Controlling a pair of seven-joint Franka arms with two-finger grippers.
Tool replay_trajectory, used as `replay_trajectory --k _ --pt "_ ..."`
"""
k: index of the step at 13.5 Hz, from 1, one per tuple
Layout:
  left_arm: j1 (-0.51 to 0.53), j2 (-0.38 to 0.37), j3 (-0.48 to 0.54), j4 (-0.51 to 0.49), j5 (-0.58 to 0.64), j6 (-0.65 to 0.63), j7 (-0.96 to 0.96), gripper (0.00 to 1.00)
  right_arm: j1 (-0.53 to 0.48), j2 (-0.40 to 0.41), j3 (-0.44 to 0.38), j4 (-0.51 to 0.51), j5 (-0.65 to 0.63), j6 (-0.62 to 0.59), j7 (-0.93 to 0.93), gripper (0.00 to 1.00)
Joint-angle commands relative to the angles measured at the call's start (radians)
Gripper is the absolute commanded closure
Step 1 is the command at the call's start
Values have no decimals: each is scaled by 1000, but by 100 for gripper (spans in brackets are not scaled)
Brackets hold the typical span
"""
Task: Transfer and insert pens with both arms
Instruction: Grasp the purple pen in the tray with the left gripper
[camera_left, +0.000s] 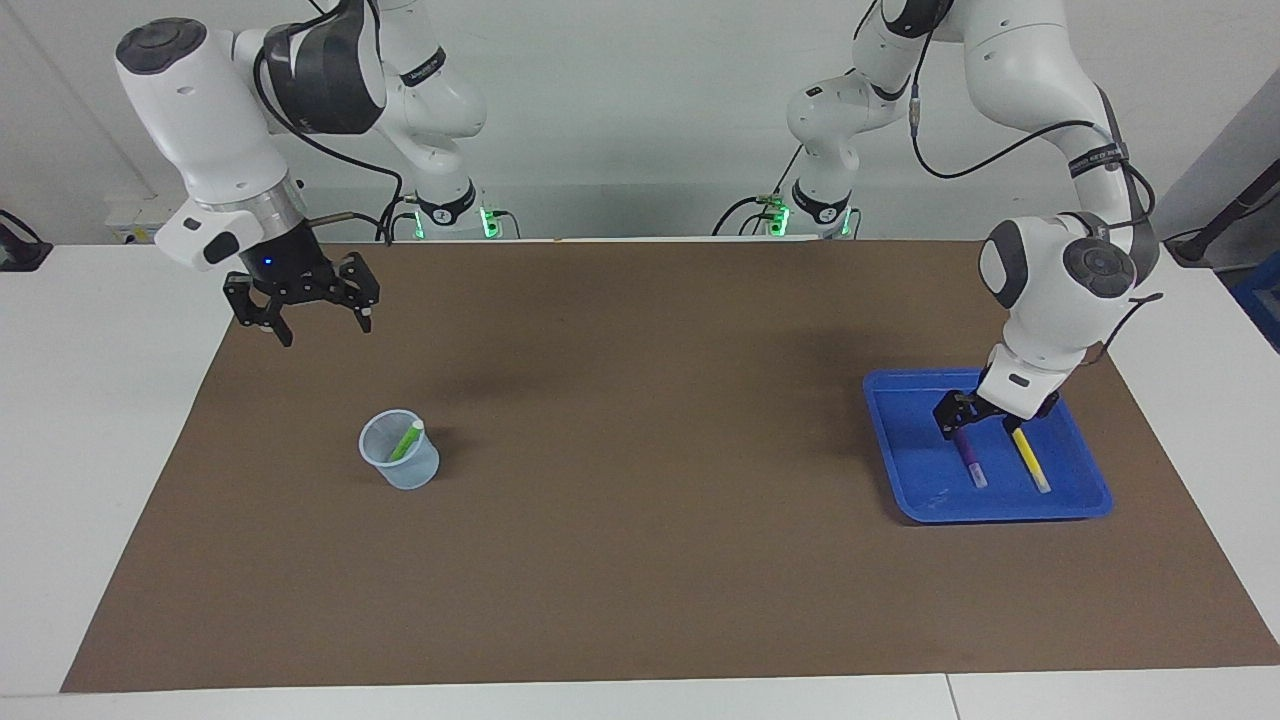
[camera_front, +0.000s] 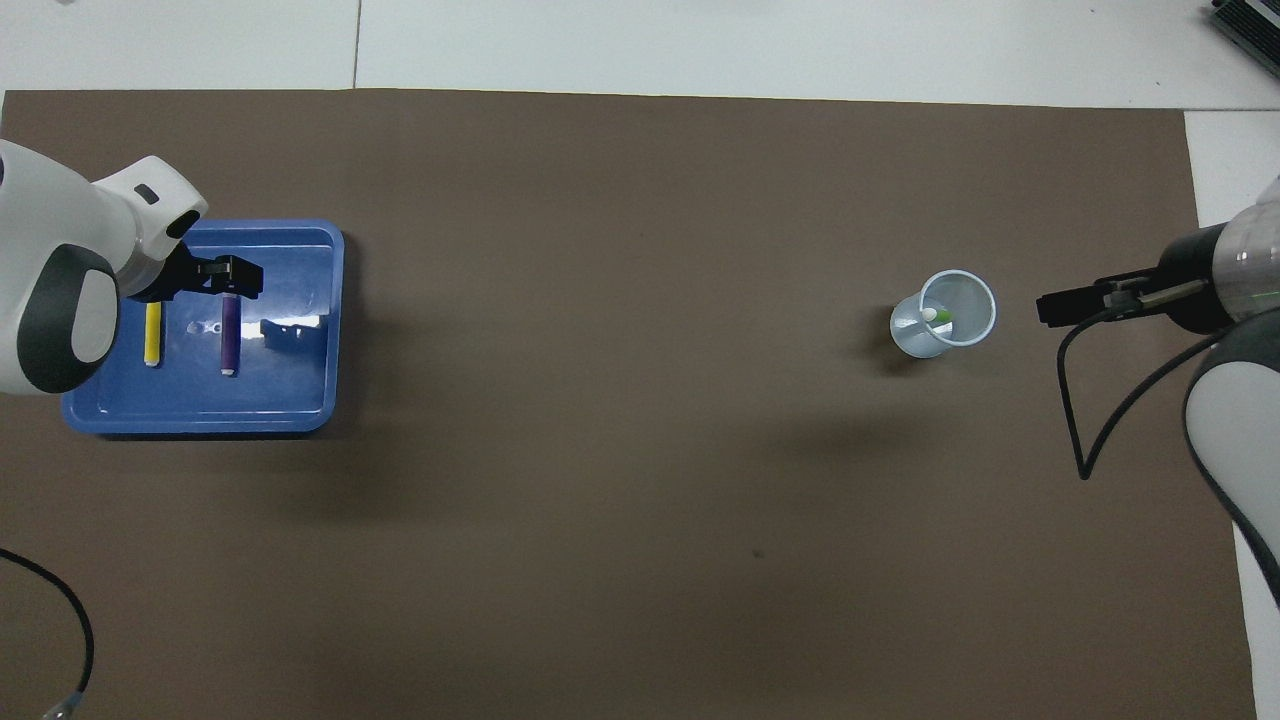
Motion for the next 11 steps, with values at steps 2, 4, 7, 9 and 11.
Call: replay_trajectory --k 2,4,7,9,11 --pt "50 36 -12 -12 18 77 34 0 -10 -10 4 -15 -3 -48 42 0" --pt "50 40 -12 -20 9 105 31 0 -8 -27 4 -17 -3 -114 53 0" --pt "60 42 -12 -86 -43 203 17 0 -13 -36 4 -21 -4 -137 53 0" --pt "64 42 -10 -111 -48 231 17 2 -15 -38 2 -28 -4 -122 53 0" --pt "64 44 -10 -112 -48 231 15 7 -27 -36 4 -26 -4 -112 62 0"
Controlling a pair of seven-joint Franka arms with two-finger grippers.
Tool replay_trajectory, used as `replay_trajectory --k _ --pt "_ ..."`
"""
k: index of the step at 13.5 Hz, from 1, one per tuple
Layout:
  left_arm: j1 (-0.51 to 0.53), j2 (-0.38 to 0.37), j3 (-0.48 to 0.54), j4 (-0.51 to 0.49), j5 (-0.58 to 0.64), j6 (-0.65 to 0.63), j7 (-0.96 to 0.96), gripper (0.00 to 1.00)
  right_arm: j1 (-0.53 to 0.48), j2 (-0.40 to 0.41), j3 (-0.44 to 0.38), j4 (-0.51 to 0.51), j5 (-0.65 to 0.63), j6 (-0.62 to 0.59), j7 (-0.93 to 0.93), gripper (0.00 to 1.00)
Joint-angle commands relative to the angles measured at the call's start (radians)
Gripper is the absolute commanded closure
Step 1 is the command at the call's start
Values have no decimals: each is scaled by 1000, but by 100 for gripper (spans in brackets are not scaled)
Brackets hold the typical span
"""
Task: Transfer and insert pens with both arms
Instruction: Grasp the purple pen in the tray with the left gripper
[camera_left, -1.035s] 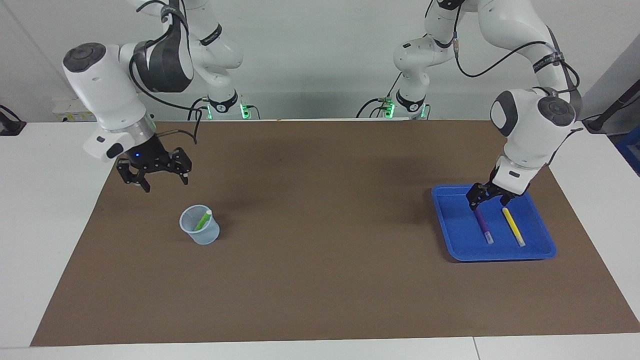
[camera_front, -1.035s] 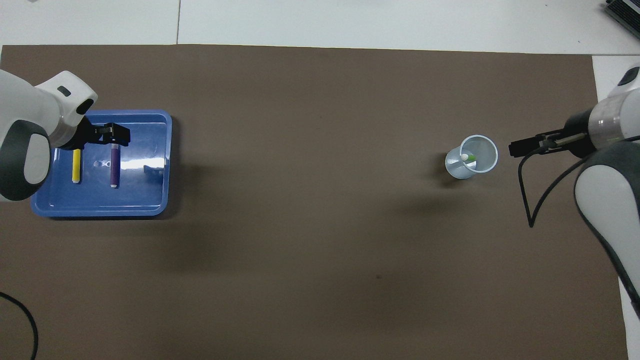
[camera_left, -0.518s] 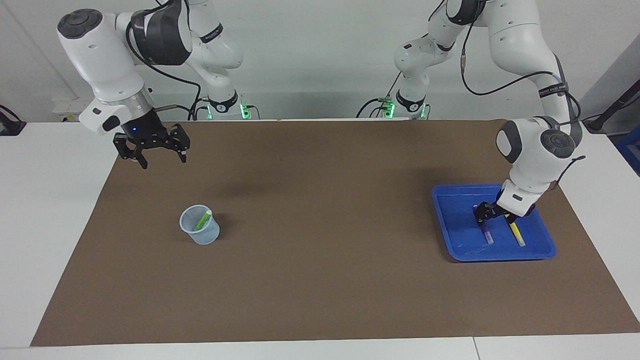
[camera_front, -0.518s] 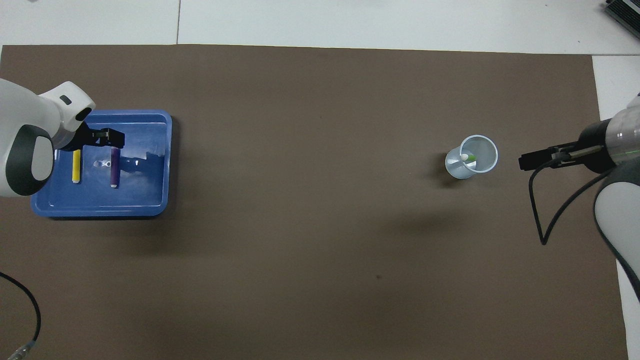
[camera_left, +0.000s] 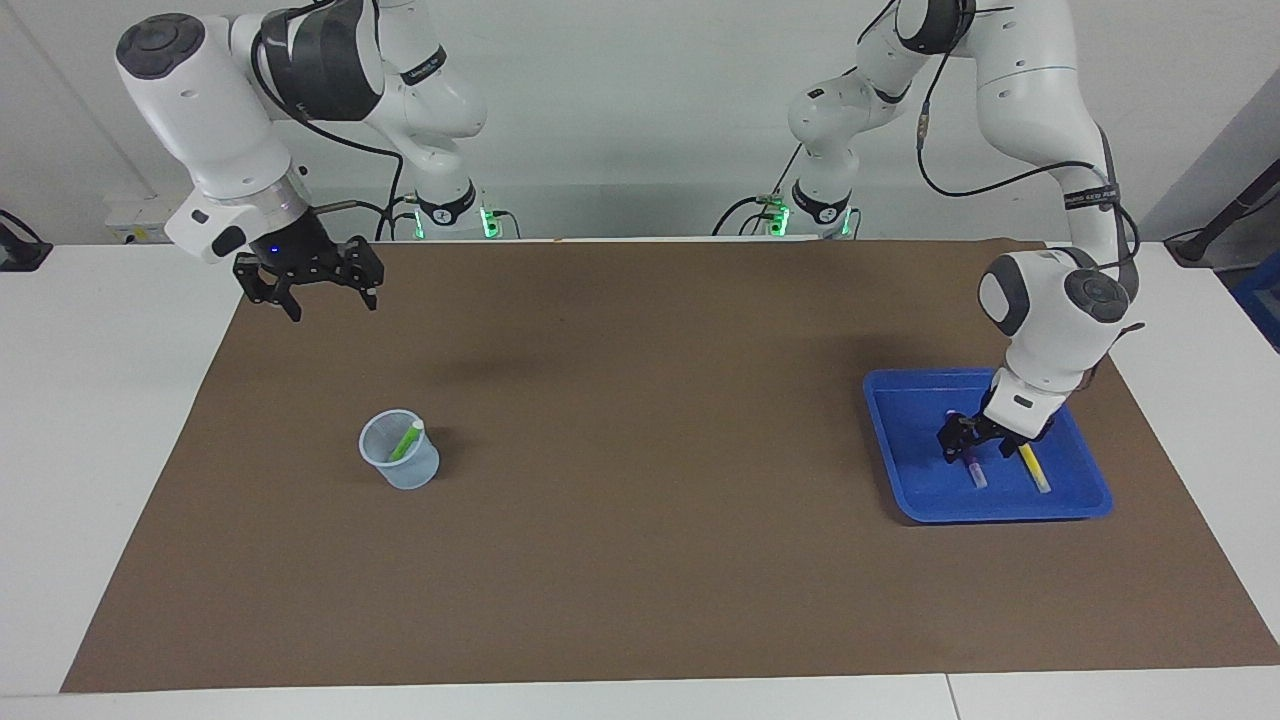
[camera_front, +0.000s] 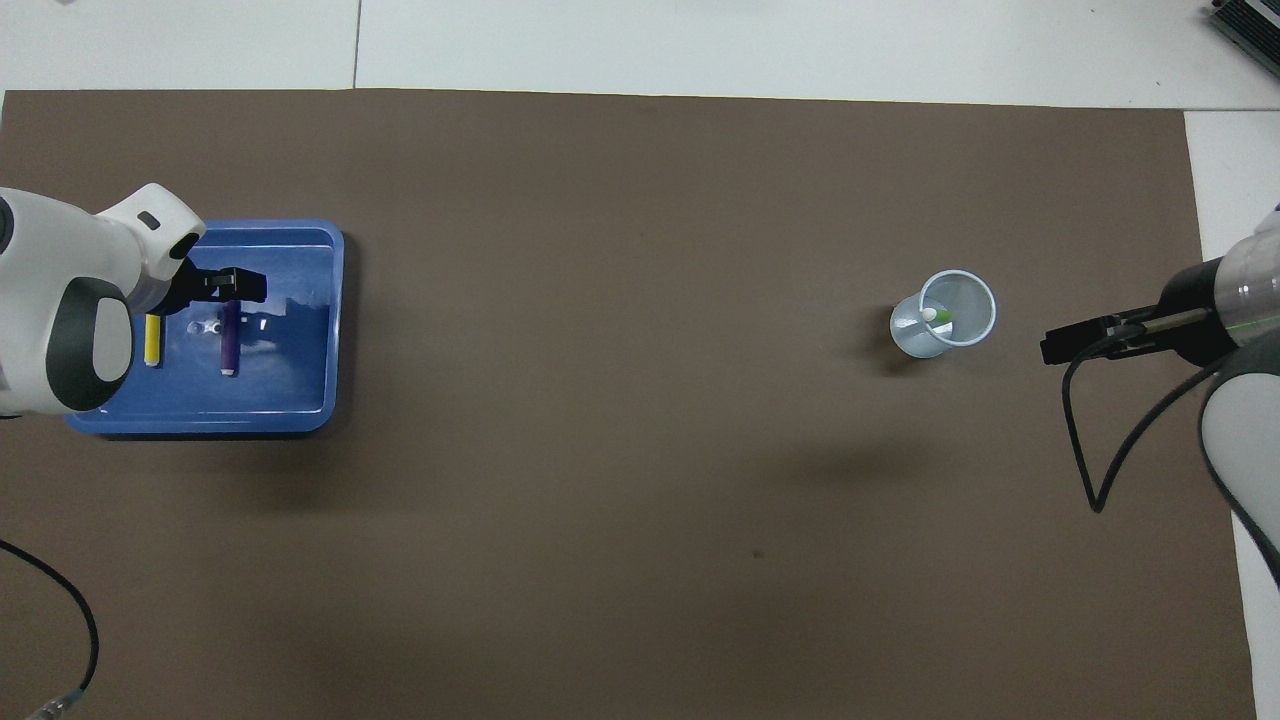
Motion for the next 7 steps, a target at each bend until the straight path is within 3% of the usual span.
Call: replay_trajectory --k 1,7 --pt "13 -8 -9 -28 -12 27 -2 9 -22 -19 7 -22 -6 23 22 0" --pt "13 -10 -7 -67 -14 58 -4 15 -25 -21 7 -23 -6 21 19 0"
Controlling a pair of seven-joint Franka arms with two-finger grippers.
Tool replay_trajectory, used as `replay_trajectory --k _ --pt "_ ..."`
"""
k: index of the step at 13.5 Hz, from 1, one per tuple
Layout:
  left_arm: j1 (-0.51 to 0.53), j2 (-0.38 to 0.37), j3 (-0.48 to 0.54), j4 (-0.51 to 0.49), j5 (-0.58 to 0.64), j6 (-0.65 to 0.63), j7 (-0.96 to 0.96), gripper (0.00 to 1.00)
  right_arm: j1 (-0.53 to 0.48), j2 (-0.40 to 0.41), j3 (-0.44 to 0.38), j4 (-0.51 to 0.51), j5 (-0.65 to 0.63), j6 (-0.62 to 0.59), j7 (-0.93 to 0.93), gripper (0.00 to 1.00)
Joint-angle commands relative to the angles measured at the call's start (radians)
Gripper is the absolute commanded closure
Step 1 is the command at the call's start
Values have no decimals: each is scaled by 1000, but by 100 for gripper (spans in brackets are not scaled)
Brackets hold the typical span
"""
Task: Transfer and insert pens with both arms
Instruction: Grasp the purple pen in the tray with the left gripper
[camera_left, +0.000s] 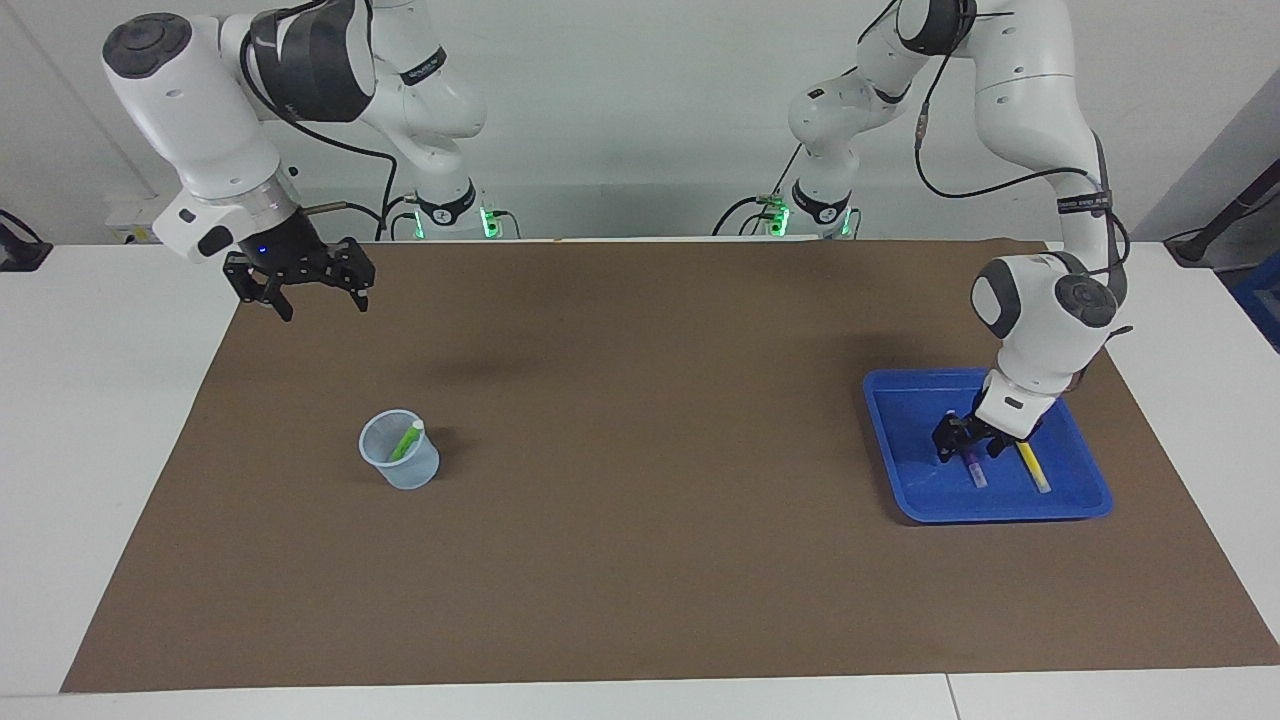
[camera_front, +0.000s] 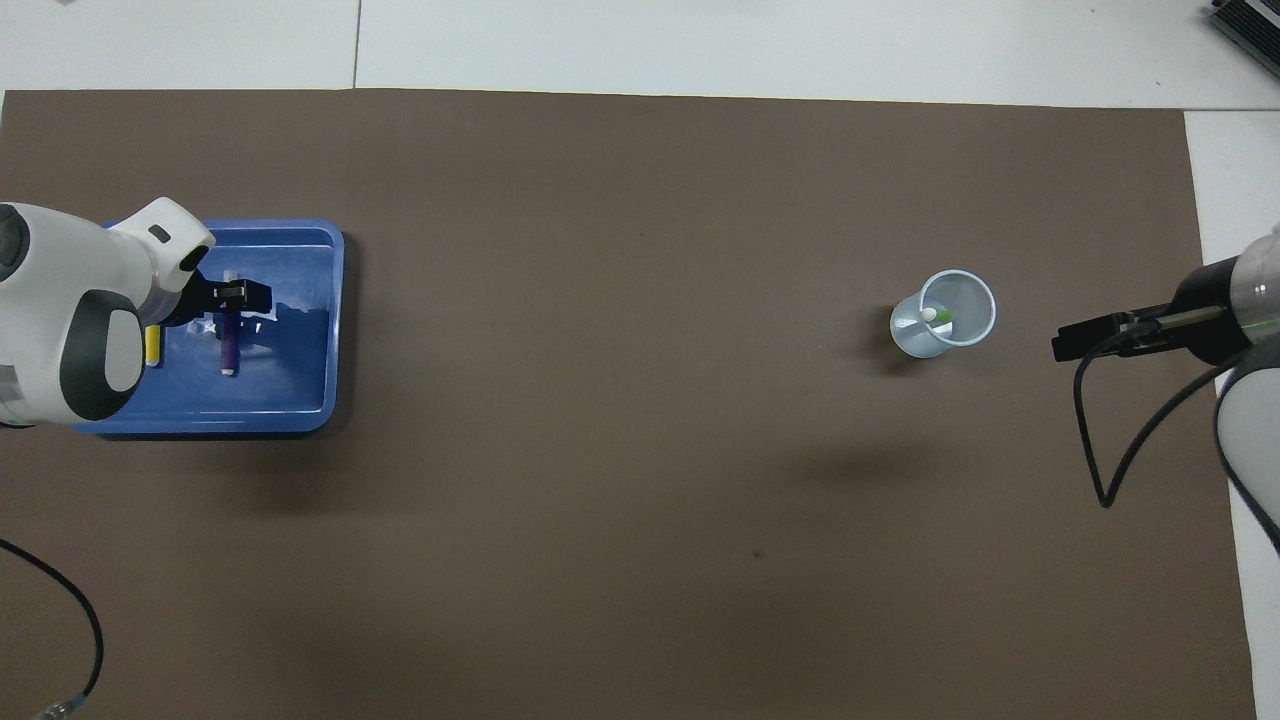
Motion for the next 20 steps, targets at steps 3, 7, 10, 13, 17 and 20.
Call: replay_trajectory --k 3,7,10,13,17,20 --pt "12 -11 -6 -38 -13 33 -2 27 -14 -19 8 -23 -6 19 10 0" --pt "12 -13 -6 -38 -13 24 -2 63 -12 -21 8 -23 -6 10 10 0" --pt "9 -13 -6 -37 -11 18 -2 83 -12 -21 8 -23 -6 11 10 0" --pt "6 -13 -6 -26 -11 -5 -2 100 -12 -21 8 -23 -6 10 10 0" --pt "0 -13 -8 -18 -14 -16 -11 100 -14 -21 6 -23 -6 3 15 0" --pt "-15 -13 -12 50 -14 -109 -74 100 -31 -21 5 -22 -8 2 15 0"
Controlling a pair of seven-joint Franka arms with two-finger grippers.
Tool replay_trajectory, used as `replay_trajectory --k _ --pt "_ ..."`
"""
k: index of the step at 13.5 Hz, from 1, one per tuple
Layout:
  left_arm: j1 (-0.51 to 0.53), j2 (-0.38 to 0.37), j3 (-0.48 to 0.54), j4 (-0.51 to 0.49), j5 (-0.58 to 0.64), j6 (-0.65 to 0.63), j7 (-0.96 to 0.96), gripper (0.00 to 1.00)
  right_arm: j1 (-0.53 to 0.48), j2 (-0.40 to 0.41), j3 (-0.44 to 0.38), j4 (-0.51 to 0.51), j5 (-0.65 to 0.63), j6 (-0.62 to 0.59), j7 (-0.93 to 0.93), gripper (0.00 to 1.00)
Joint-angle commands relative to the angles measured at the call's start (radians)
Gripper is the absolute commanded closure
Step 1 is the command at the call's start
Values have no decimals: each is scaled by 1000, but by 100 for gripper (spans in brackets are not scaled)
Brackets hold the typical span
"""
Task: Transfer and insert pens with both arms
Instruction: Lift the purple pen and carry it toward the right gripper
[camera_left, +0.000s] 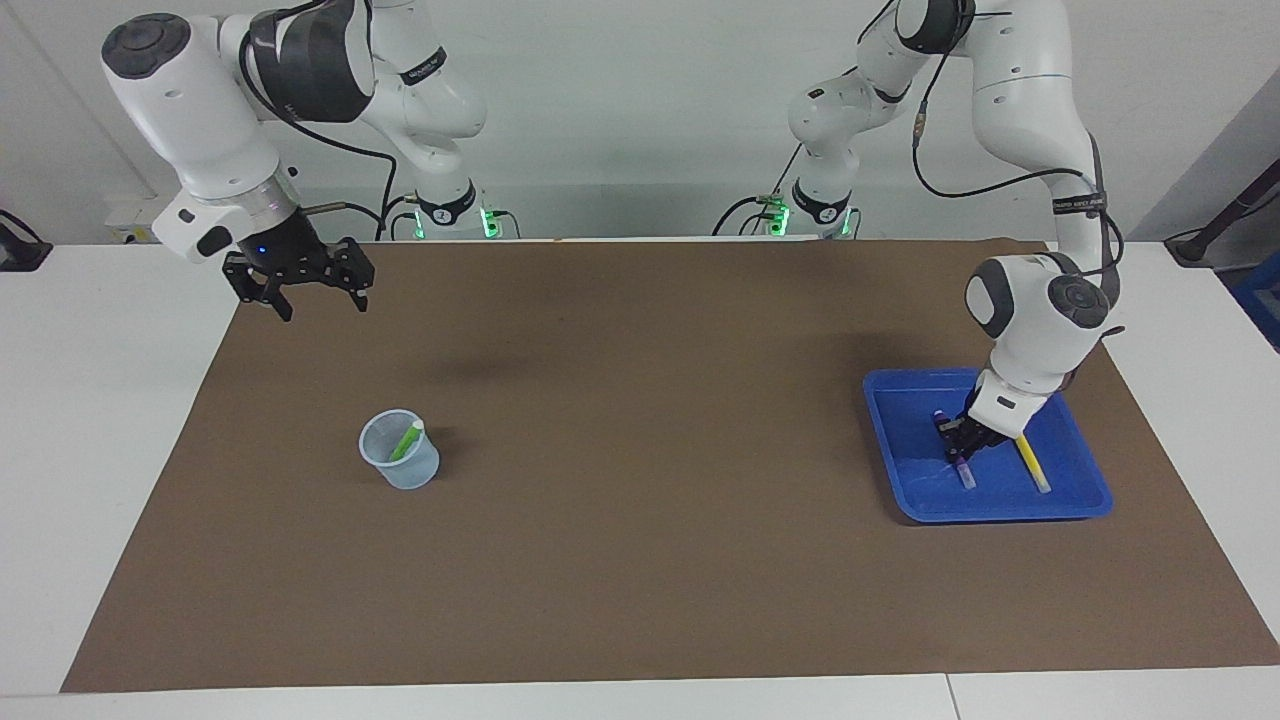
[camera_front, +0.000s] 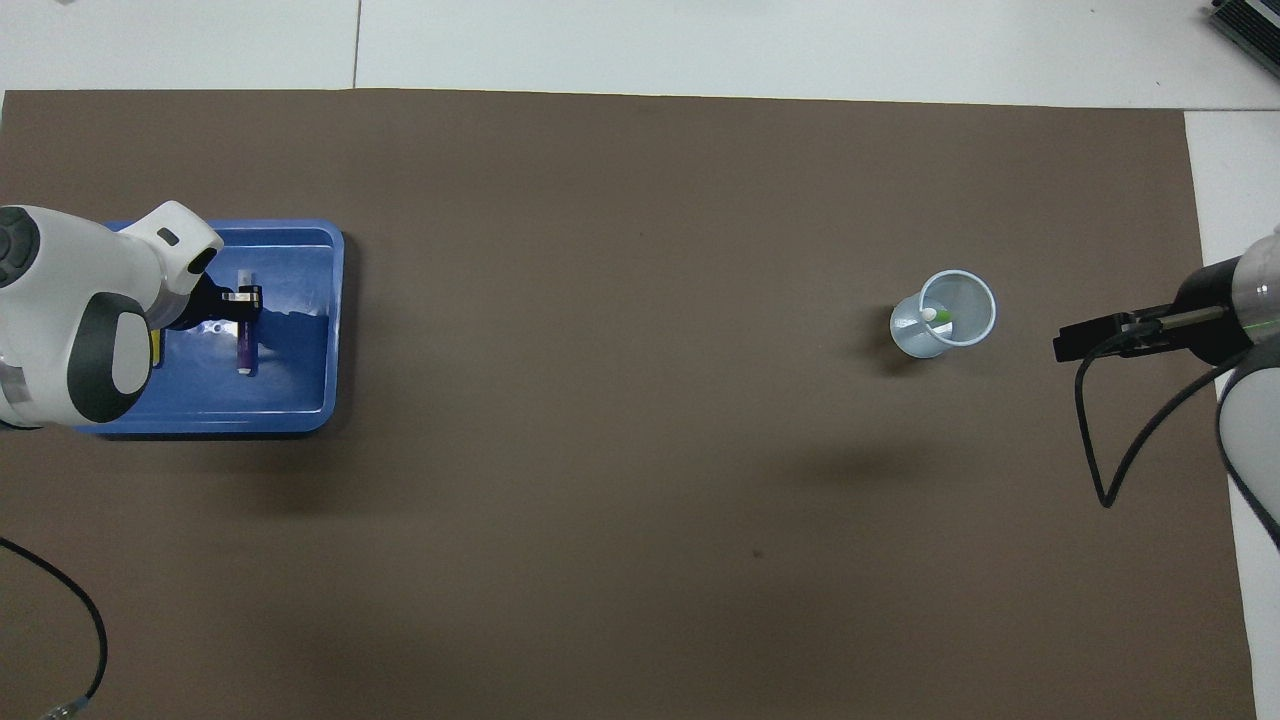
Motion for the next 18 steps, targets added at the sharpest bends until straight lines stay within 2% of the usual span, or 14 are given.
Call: replay_trajectory --k 1,3,6,8,13,15,18 --pt "-26 -12 -2 69 -8 -116 -54 100 -30 -21 6 -21 -8 -6 13 0" --pt "-31 -23 -4 97 -56 -162 -88 100 -33 -21 6 -21 -9 -25 14 0" --pt "-37 -81 -5 101 -209 -208 -160 100 -30 -21 6 -18 -21 -27 14 0" --pt "-46 -124 -20 103 -231 -254 -272 100 -30 -22 6 -16 -23 -27 14 0" --pt "-112 -176 -126 133 -240 -346 -699 100 -62 -22 -3 -9 -20 -25 -28 0" --pt "-132 -186 -183 132 -248 -346 -873 100 -59 -38 -3 -9 -20 -42 -134 0" --pt "-148 -186 -269 144 -309 -328 -1134 100 -62 -51 -2 -18 -6 -35 -167 0"
